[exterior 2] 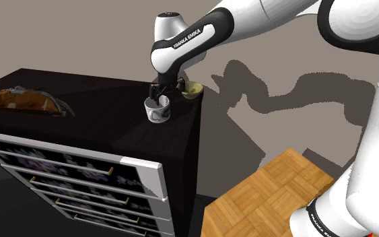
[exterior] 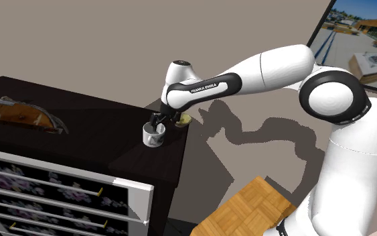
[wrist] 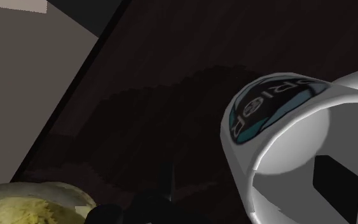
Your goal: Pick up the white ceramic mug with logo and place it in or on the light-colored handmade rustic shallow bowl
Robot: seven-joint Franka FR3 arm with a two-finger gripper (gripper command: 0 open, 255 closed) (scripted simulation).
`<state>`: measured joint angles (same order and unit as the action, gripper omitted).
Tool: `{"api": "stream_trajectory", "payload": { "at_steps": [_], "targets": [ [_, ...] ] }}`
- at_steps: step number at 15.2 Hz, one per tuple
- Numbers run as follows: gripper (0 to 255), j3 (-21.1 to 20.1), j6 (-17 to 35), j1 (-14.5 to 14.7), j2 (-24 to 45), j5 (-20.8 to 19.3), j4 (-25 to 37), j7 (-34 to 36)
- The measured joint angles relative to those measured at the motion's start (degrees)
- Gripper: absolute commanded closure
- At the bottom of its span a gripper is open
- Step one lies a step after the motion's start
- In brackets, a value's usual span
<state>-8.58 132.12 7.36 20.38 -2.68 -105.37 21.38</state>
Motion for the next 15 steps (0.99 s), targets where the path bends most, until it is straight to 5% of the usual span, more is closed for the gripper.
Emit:
{"api": "stream_trajectory", "payload": {
  "at_steps": [8, 9, 15],
  "targets": [
    [0, 0.14, 1.64, 0.06, 1.37, -0.25, -0.26, 0.07],
    [255, 0.14, 1.64, 0.06, 1.37, -0.25, -0.26, 0.07],
    [255, 0.13, 1.63, 0.06, 1.36, -0.25, -0.26, 0.07]
  ]
}}
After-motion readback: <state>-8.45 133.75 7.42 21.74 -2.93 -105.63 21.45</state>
